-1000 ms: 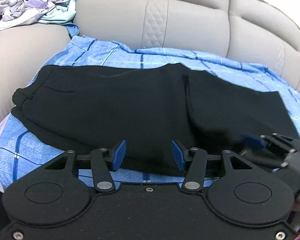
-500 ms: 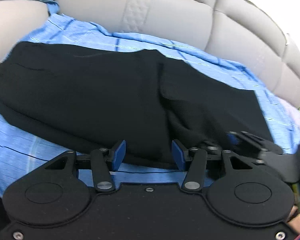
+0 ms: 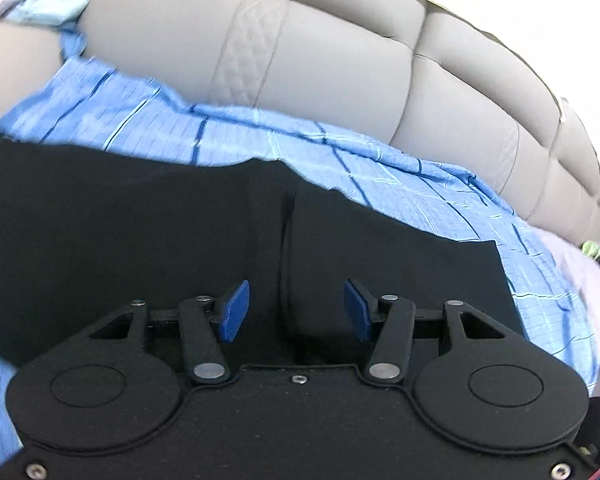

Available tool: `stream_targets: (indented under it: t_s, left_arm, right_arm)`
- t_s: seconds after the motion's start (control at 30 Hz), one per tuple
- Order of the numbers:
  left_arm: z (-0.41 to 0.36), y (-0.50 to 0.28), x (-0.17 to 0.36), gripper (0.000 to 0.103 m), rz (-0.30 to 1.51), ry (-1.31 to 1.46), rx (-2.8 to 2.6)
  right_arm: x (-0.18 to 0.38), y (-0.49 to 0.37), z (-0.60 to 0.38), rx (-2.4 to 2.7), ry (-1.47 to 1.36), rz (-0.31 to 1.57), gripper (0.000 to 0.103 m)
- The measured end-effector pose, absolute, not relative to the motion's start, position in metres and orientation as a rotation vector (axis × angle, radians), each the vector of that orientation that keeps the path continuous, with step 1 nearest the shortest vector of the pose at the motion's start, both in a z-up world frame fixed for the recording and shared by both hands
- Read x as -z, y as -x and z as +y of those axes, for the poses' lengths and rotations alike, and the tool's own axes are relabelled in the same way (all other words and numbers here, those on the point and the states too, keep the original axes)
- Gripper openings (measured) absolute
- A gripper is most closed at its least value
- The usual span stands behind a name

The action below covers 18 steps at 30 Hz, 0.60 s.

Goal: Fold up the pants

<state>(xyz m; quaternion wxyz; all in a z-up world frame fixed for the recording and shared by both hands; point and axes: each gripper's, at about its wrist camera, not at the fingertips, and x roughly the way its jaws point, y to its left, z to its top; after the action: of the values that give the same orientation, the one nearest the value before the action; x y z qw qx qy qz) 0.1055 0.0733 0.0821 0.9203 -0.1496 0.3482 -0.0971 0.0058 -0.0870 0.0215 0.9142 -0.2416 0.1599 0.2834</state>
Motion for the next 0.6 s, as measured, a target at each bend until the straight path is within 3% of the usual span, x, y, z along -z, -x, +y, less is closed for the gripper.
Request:
stream_targets:
  t_s: [0.27,0.6]
  left_arm:
    - [0.029,-0.108,-0.067,0.051,0.725,0.075,0.189]
    - [0.014,-0.09,-0.04,0.052,0.725,-0.083,0.096]
  right_arm:
    - [-0.03,0.01,-0.1,-0.636,0.491,0.372,0.07]
    - [-0.035,-0.023,-0.193,-0.203,0.091,0.464,0.079]
